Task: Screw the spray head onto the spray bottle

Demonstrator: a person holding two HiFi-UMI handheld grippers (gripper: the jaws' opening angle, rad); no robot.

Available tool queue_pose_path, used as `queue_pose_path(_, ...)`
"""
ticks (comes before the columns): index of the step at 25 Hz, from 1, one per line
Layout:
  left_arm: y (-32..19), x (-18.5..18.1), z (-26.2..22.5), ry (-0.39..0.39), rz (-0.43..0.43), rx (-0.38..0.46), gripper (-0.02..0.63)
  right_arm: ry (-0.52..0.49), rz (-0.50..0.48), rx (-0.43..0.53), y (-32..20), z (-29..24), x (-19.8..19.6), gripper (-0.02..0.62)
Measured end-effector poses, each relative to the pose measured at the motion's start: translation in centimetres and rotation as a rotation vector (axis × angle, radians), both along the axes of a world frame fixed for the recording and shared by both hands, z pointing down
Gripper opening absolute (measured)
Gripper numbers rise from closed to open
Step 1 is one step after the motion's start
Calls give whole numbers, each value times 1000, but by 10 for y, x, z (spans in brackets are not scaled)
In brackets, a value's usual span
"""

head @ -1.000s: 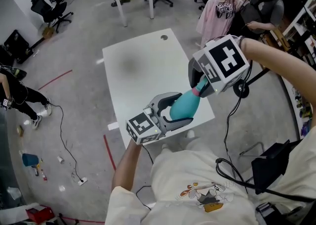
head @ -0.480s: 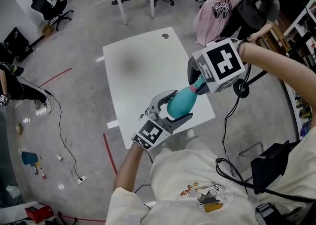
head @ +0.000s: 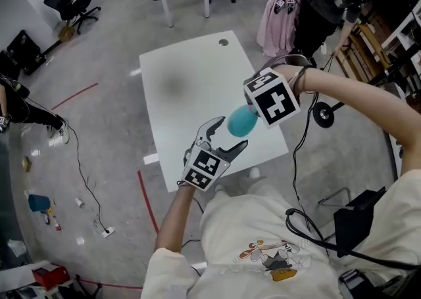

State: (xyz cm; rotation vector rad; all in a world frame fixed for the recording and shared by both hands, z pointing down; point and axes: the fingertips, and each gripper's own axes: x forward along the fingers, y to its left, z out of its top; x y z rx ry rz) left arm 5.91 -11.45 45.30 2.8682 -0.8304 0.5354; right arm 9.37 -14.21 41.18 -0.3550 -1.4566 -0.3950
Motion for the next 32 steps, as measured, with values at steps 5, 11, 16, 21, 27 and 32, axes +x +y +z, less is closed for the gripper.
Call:
queue_pose_path(5,9,-8,41,-115,-64,-98,360,74,-29,106,-30,40,8,129)
queue_pose_path(11,3,-20,68,-185,-200,-113,84,126,-36,172,-57,97,5,129)
queue_pose_path(16,0,-26,82,-214,-231,-168,8,187,-66,186,-65,139,3,129)
queue_pose_path(21,12,-22,95,-257,-202,-212,8,244,-79,204,-77,179,7,129)
queue_pose_path(27,17,-37,122,-284,-208,-256,8,252,-60,181,-80,229,-10,129)
queue_pose_path(32,15,-53,129,-292,-245,-269,8,241,-50,162,-69,245,-18,129)
